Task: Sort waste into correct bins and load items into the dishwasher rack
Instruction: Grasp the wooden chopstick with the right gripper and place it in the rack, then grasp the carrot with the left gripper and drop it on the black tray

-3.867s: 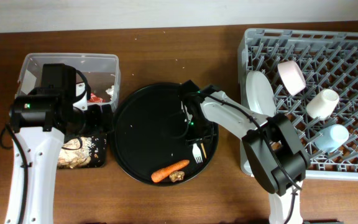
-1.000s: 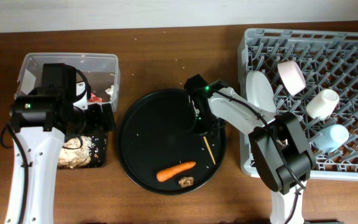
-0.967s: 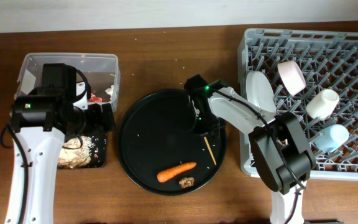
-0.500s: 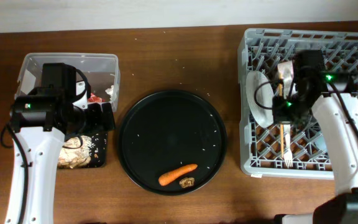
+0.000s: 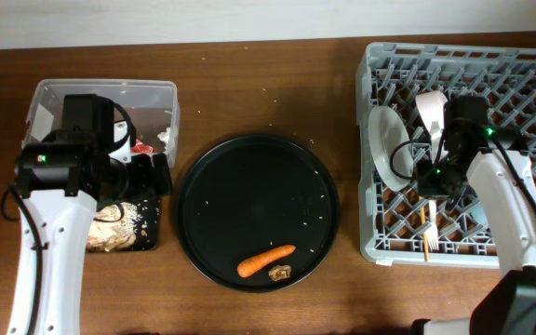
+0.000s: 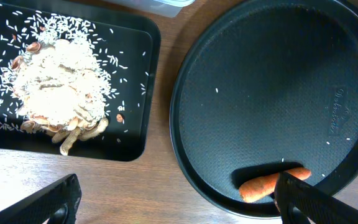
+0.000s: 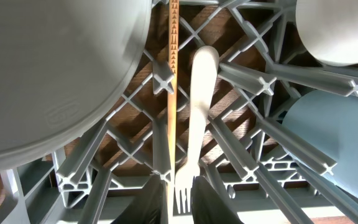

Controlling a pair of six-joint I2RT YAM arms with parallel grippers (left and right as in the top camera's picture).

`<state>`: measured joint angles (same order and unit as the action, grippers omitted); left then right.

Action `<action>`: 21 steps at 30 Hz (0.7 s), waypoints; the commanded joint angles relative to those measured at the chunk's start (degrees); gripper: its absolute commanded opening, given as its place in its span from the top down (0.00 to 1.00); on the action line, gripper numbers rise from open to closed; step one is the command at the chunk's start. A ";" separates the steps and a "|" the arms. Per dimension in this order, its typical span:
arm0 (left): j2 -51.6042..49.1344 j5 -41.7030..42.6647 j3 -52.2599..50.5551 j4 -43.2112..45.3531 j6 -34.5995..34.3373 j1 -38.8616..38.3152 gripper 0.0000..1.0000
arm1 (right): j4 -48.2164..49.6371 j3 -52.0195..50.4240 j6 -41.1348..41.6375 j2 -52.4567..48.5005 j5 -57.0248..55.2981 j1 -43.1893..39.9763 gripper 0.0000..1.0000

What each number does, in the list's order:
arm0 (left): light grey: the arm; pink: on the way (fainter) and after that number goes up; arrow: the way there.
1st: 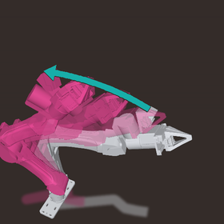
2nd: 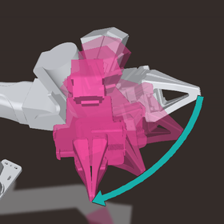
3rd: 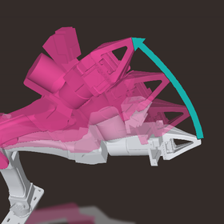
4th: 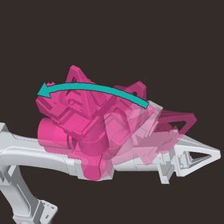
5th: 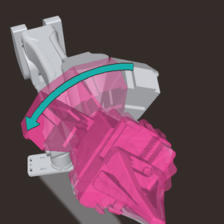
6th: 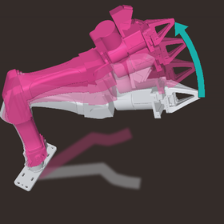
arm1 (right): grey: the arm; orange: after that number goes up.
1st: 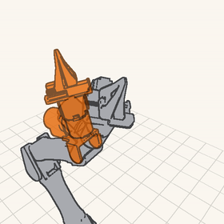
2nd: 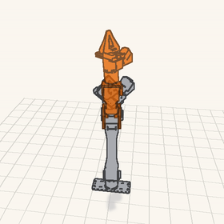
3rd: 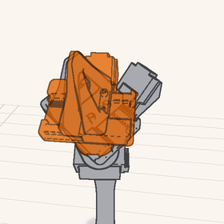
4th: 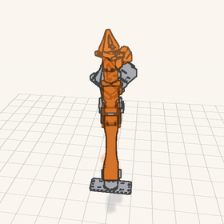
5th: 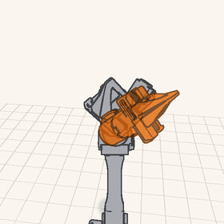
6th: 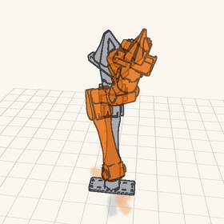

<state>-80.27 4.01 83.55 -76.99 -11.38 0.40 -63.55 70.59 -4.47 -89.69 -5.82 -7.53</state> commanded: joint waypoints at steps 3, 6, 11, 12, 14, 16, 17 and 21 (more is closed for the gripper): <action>-0.02 -0.42 -0.04 0.00 0.72 0.24 0.01 | -5.25 2.99 1.92 2.08 4.42 -0.42 0.80; -0.02 -0.35 -0.04 0.00 0.72 0.20 0.01 | -16.04 13.68 1.90 6.23 10.03 -0.42 0.60; -0.61 3.72 -1.86 0.39 0.02 -9.90 0.01 | -21.29 15.85 1.90 9.81 14.45 -0.42 0.01; -0.81 3.72 -3.80 1.07 0.07 -13.75 0.01 | -21.03 15.50 1.92 9.75 14.43 -0.42 0.01; -1.46 3.69 -9.42 5.53 1.88 -20.96 0.01 | -20.90 15.45 1.92 9.55 14.45 -0.42 0.01; -3.23 3.67 -16.17 13.70 4.98 -26.80 0.01 | -20.65 15.45 1.90 9.51 14.43 -0.42 0.01; -4.63 3.69 -19.39 17.64 6.40 -29.35 0.01 | -20.48 15.45 1.90 9.51 14.45 -0.42 0.01; -15.21 3.67 -25.70 24.11 8.00 -36.11 0.01 | -20.37 15.45 1.92 9.51 14.43 -0.42 0.01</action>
<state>-90.98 7.49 58.98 -53.45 -5.10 -33.95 -83.96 86.02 -2.81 -79.99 8.08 -7.55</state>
